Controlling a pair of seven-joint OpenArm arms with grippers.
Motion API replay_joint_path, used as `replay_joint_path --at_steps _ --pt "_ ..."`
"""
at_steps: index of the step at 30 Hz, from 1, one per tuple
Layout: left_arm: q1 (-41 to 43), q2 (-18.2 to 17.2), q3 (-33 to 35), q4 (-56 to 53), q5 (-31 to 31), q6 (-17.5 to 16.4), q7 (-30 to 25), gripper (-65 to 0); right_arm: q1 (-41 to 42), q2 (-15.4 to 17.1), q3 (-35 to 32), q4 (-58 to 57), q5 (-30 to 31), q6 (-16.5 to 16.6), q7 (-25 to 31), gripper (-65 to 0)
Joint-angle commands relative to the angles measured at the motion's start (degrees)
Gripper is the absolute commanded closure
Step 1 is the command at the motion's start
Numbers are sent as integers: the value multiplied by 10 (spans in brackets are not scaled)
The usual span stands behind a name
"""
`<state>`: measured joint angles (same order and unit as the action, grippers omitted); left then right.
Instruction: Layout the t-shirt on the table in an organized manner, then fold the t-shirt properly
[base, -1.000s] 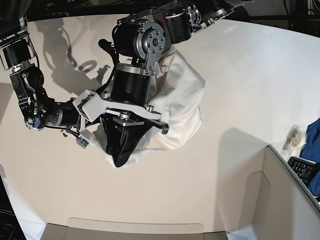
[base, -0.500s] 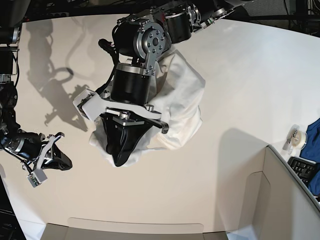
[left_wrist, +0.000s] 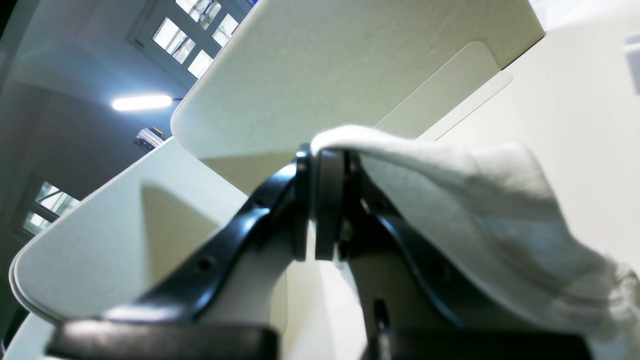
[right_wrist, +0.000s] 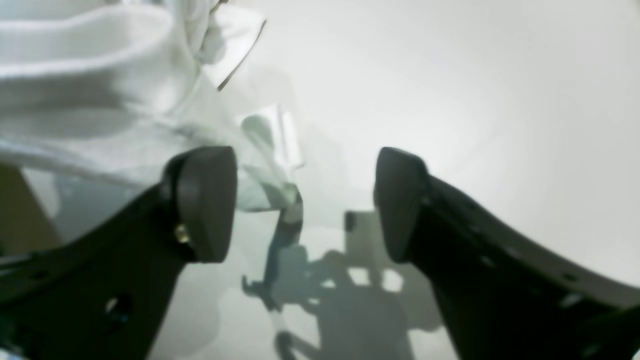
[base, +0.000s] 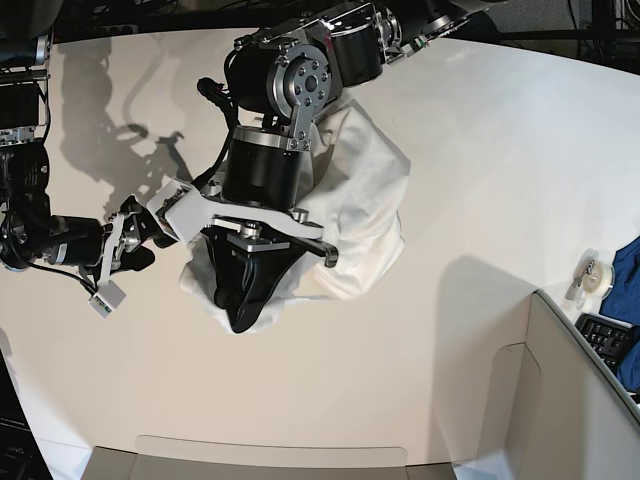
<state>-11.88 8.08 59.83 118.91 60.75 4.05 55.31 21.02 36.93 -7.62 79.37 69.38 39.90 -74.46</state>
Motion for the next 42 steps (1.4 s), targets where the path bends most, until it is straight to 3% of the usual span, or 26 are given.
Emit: replay_joint_path --at_steps 1,4,8,15,25,42 --pt "-8 9 -1 8 11 6 -13 0 9 11 7 7 13 1 7 -462" --pt "-8 9 -1 8 11 6 -13 0 -12 7 26 7 15 1 7 -463" --pt "-8 9 -1 8 11 6 -13 0 -50 -22 55 9 14 1 9 -462" --pt "-8 9 -1 8 11 6 -13 0 -62 -62 54 12 14 1 -35 -461" --pt "-10 9 3 7 12 6 -13 0 -50 -83 53 74 16 1 -55 -461" --pt "-12 9 3 7 12 6 -13 0 -13 -130 -32 73 15 1 -55 -461"
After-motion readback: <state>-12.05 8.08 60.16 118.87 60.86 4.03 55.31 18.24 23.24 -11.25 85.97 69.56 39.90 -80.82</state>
